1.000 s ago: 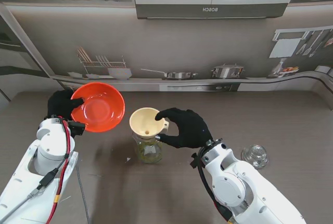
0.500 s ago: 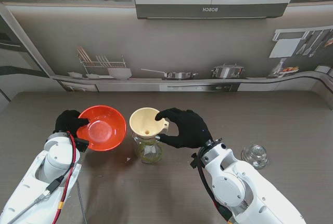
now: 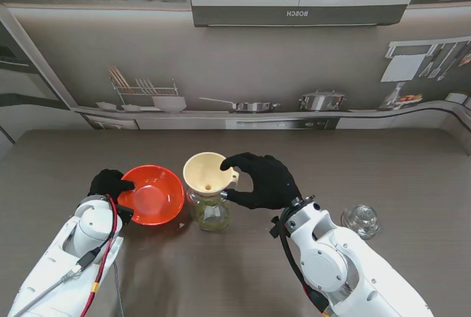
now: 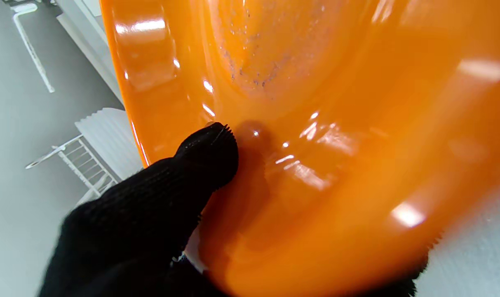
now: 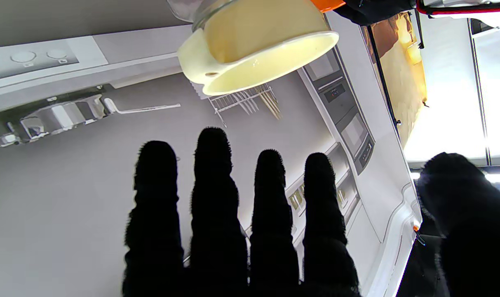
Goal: Pour mung beans into a glass jar with a funnel
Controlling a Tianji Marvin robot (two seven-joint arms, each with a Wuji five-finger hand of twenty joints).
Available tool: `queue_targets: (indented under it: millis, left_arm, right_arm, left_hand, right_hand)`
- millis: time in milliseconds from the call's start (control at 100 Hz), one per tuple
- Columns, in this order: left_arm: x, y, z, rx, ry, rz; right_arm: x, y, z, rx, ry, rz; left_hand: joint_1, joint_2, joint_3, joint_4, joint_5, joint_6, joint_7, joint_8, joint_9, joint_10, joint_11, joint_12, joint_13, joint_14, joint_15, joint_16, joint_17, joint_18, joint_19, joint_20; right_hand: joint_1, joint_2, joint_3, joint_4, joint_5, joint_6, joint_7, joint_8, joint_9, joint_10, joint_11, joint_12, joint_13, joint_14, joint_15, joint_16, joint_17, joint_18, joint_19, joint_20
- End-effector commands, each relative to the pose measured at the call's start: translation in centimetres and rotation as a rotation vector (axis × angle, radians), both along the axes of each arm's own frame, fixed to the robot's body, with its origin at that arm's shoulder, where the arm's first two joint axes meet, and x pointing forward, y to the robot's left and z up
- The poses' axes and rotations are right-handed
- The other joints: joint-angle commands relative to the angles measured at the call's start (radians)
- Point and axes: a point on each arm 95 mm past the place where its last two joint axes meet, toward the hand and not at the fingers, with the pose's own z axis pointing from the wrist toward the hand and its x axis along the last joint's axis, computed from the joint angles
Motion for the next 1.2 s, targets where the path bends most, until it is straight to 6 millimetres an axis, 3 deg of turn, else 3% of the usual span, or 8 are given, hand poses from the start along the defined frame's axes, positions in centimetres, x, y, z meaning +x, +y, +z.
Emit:
queue_targets:
  millis: [0,370,810,1070,1190]
  left_arm:
    - [0.2,-0.4,-0.4,-0.022,0.022,-0.008]
    - [0.7,-0.7,-1.4,-0.032,0.057,0.000]
    - [0.7,-0.6,-2.0,0.050,0.114,-0.013]
    - [0.7,-0.5,-2.2,0.111,0.158,-0.054]
    - [0.6,-0.2,-2.3,0.149,0.179,-0.076]
  right_arm:
    - [-0.1,0.1,-0.2,-0.006,0.013,0.005]
    - [-0.1,0.0,-0.3,-0.005,0.019,0.006]
    - [-0.1,-0.1,-0.3,-0.005,0.025,0.007]
    - [0.0,-0.1,-0.4,-0.004,0.027,0.007]
    - [0.0,-0.1,-0.4,-0.004,0.027,0.008]
  left_hand:
    - [0.108,0.050,0.047,0.026,0.042,-0.057,0.047,0.027,0.037,0.017,0.012,0.009,0.011,0.055,-0.007,0.003,-0.008,0.011,0.001,0.012]
    - [0.123,0.066,0.006,0.040,0.031,-0.060,0.047,0.017,-0.020,0.039,-0.048,0.043,0.003,0.082,-0.136,0.046,-0.109,0.008,-0.012,0.025]
    - [0.119,0.077,-0.012,0.042,0.014,-0.050,0.023,0.001,-0.083,0.032,-0.073,0.088,-0.058,0.056,-0.175,0.089,-0.183,-0.020,-0.019,0.024]
    - [0.107,0.075,-0.021,0.045,0.014,-0.029,-0.157,-0.118,-0.143,0.024,-0.117,0.098,-0.178,0.070,-0.217,0.109,-0.294,-0.014,-0.074,0.029]
    - [0.073,0.068,-0.019,0.041,0.005,-0.024,-0.273,-0.123,-0.199,0.027,-0.162,0.038,-0.265,0.076,-0.315,0.071,-0.387,-0.011,-0.170,0.008]
  right_hand:
    - [-0.029,0.023,0.006,0.017,-0.022,-0.002,-0.001,-0.011,-0.021,-0.009,0.001,-0.009,-0.013,-0.002,-0.003,-0.009,-0.013,0.027,-0.012,-0.001]
    - [-0.030,0.025,0.006,0.017,-0.021,-0.002,0.000,-0.011,-0.021,-0.010,0.001,-0.009,-0.011,-0.003,-0.002,-0.009,-0.013,0.027,-0.012,-0.001]
    - [-0.029,0.026,0.009,0.017,-0.022,-0.002,0.000,-0.011,-0.016,-0.007,0.002,-0.009,-0.009,-0.003,-0.001,-0.009,-0.013,0.026,-0.011,-0.001]
    - [-0.030,0.027,0.010,0.017,-0.021,-0.003,0.001,-0.011,-0.013,-0.008,0.002,-0.009,-0.007,-0.003,0.000,-0.008,-0.013,0.026,-0.011,-0.001]
    - [-0.030,0.027,0.010,0.017,-0.021,-0.003,0.001,-0.011,-0.011,-0.006,0.002,-0.009,-0.007,-0.003,0.000,-0.008,-0.013,0.027,-0.011,-0.001]
